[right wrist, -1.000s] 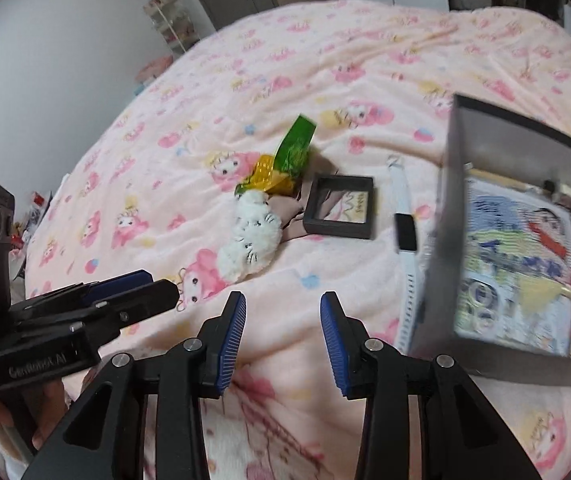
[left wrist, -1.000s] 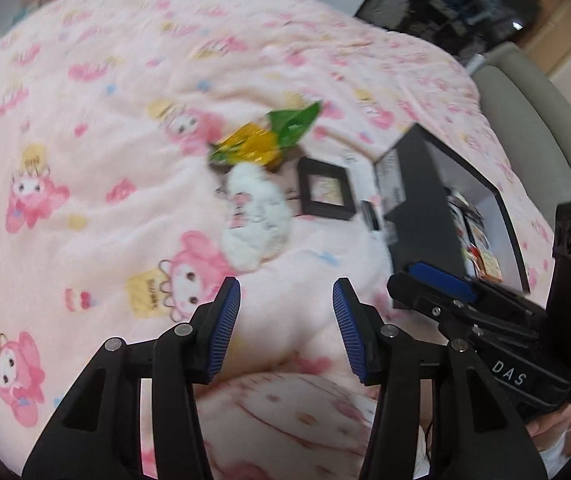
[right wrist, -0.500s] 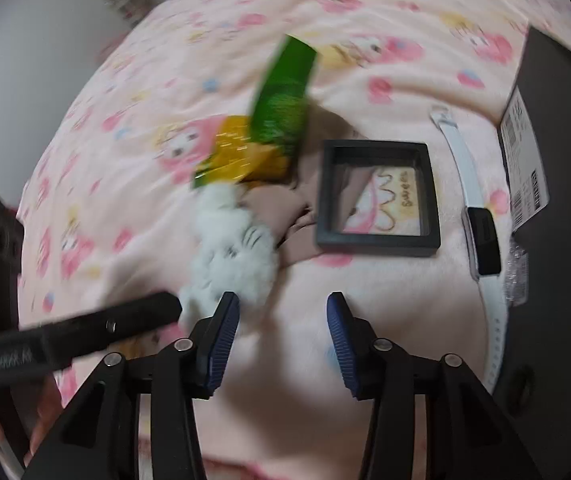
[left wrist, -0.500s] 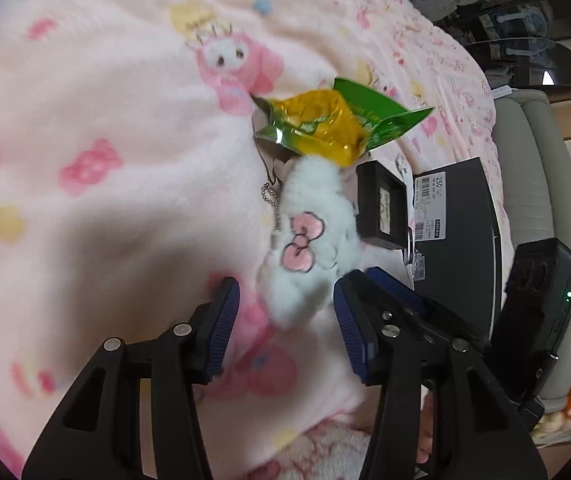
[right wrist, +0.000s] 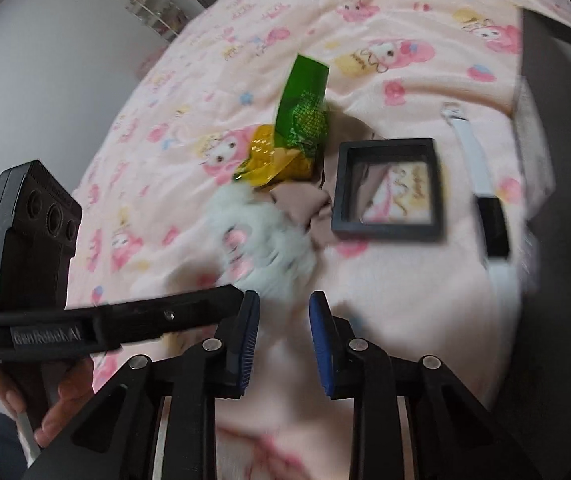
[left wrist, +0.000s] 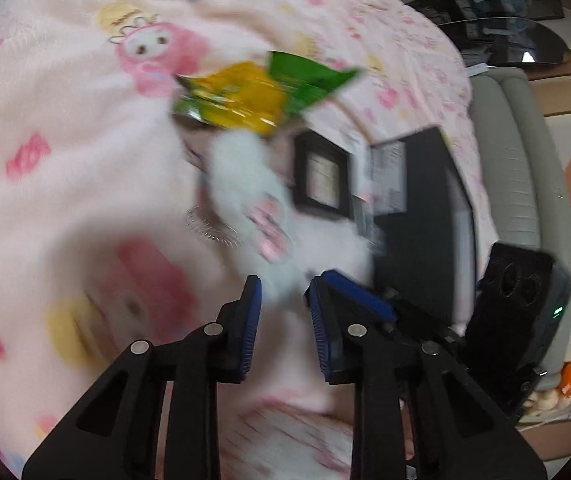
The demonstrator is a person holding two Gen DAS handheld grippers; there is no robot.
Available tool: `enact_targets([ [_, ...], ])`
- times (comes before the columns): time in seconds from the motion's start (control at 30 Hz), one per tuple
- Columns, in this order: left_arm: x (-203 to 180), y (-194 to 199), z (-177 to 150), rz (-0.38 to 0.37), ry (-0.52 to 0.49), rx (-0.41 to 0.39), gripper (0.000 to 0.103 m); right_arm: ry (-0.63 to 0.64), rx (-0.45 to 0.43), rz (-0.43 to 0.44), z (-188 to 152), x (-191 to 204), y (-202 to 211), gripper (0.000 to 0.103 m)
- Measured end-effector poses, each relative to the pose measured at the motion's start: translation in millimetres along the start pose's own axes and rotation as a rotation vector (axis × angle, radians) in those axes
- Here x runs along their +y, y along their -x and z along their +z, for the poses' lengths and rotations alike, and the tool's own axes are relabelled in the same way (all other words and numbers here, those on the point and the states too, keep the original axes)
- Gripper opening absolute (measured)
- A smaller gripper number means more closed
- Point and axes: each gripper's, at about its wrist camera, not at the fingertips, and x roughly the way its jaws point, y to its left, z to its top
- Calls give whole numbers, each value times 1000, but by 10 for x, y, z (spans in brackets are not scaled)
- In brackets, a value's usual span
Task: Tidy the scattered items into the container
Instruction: 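Close the left gripper on the white plush bunny keychain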
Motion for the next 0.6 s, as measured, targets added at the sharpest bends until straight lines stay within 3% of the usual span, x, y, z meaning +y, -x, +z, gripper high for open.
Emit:
enact_targets([
  [0.13,-469,56,-386,-10,-96,-3,23,-51,-54,46,-301,-120,505,24],
  [0.27,-774,9,-607,-39,-141,6,23,-58,-113,36,-578,-249,900,24],
  [0.37,-726,78,-513,33,-109,-41,24,-95,-120,62,-681,-363,1035,24],
  [0.47,-554,225,-374,108,-63,-99,32,-65,-133,53,-689,-321,1092,26],
  [0.6,-248,340,-201,143,-5,-126,42,-31,-112,65,-579,-174,948,36],
])
